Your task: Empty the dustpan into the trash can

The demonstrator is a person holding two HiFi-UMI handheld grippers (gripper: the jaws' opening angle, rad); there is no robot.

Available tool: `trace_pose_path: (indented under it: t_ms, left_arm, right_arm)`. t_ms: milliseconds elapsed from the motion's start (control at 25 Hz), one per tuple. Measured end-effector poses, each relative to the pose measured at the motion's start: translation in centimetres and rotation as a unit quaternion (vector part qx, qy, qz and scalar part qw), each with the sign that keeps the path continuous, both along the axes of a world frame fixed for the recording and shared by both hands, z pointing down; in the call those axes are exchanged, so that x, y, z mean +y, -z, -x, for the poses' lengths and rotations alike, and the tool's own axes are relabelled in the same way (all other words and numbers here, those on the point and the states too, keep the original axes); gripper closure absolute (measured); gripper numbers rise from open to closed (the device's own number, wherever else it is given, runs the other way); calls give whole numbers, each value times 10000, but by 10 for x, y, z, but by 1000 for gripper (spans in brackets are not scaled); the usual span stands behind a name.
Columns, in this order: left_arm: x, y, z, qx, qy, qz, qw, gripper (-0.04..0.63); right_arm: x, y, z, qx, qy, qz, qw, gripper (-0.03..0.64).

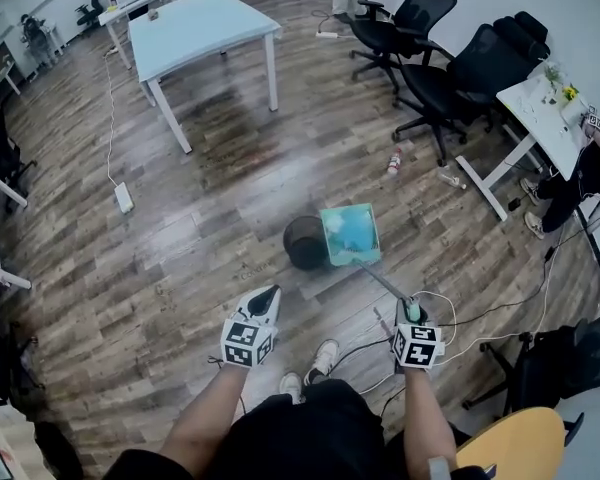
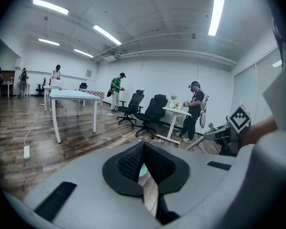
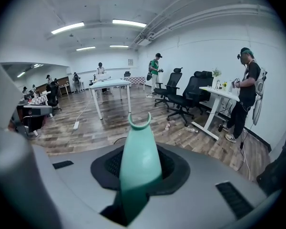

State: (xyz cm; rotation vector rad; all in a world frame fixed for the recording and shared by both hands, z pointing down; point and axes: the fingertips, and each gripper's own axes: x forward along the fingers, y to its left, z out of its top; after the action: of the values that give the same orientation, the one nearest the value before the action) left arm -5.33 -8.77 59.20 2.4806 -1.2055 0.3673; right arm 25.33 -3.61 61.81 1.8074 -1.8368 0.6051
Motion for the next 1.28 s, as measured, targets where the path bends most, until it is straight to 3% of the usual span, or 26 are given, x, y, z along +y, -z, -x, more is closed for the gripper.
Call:
trace_pose_path:
  t_ms: [200, 640, 840, 1040, 1160, 1280]
  left_arm:
    - [-32, -4, -17, -125, 154, 82, 9998, 583]
    - [-79, -5, -21, -145, 284, 143, 9994, 584]
    - [-93, 0, -13, 76, 459, 231, 9986, 583]
    - [-100, 11, -14, 108, 272, 91, 9995, 583]
    - [-96, 7, -8, 116, 222, 108, 9996, 583]
    - [-89, 1, -3, 86, 181, 164, 9997, 583]
  right_arm:
    - [-26, -2, -13, 12, 271, -19, 9996, 517]
    - [-67, 5, -9, 670, 1047, -23, 9922, 517]
    - [-75, 7, -2, 1037, 1269, -4, 9865, 517]
    - [-81, 6, 8, 1215, 1406, 94, 9825, 517]
    - [-81, 4, 19, 1524, 1662, 112, 9742, 517]
    - [-86, 7, 36, 2075, 2163, 38, 9540, 515]
